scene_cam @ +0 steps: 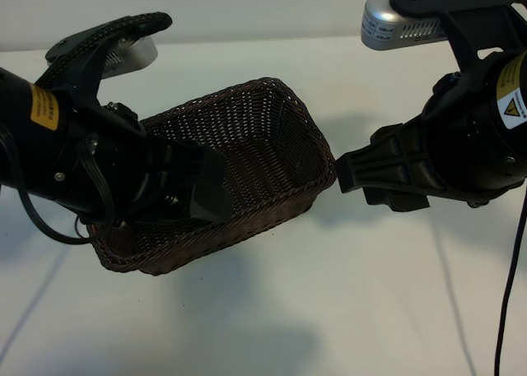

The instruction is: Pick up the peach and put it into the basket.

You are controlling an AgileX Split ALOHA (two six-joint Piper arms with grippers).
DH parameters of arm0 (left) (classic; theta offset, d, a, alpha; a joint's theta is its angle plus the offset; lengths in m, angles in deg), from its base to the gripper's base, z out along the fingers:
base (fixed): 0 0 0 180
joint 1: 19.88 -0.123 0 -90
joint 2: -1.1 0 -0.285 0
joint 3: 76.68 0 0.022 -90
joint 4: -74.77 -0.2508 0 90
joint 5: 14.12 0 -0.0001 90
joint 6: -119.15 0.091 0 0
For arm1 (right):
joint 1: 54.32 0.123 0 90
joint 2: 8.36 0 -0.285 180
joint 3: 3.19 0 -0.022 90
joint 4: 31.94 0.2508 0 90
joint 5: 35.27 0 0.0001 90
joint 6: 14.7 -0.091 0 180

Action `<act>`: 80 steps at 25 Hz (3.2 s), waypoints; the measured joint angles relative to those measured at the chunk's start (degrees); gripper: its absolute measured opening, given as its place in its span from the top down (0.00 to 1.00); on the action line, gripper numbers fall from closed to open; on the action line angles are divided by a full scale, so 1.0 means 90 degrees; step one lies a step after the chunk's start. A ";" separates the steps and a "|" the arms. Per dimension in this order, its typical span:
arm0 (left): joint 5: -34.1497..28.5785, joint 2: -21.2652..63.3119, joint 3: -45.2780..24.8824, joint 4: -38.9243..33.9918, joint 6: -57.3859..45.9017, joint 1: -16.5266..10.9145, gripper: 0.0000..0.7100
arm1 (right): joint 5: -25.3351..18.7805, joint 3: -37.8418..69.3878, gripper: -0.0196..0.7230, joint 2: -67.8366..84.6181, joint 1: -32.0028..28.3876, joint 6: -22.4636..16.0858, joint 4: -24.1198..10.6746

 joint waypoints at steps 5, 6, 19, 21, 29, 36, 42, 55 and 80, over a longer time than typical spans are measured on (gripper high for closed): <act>0.0000 0.0000 0.0000 0.0000 0.0000 0.0000 0.23 | 0.0000 0.0000 0.27 0.0000 0.0000 0.0000 0.0000; 0.0000 0.0000 0.0000 0.0000 0.0000 0.0000 0.23 | 0.0000 0.0000 0.27 0.0000 0.0000 0.0000 0.0000; 0.0000 0.0000 0.0000 0.0000 0.0013 0.0000 0.23 | 0.0725 0.0000 0.27 0.0000 0.0000 0.0000 -0.0039; 0.0000 0.0000 0.0000 0.0000 0.0013 0.0000 0.23 | 0.1046 0.0000 0.27 0.0000 0.0000 0.0000 -0.0027; 0.0007 0.0000 0.0000 -0.0165 0.0013 0.0000 0.23 | 0.1819 0.0000 0.27 0.0000 0.0000 0.0013 -0.0064; -0.0018 0.0000 0.0000 -0.0898 0.0226 0.0000 0.24 | 0.1399 0.0000 0.27 0.0000 0.0000 0.0012 0.0063; -0.0365 0.0068 0.0000 -0.1253 0.0143 0.0000 0.25 | 0.1266 0.0000 0.27 0.0000 0.0000 0.0017 0.0063; -0.1004 0.1429 -0.0019 -0.3412 -0.1404 0.0000 0.25 | 0.0761 0.0000 0.27 0.0000 0.0000 0.0789 -0.0027; 0.1183 0.1116 -0.2674 -0.1601 -0.0505 -0.3046 0.25 | 0.0403 0.0000 0.27 0.0000 0.0000 0.0833 -0.0032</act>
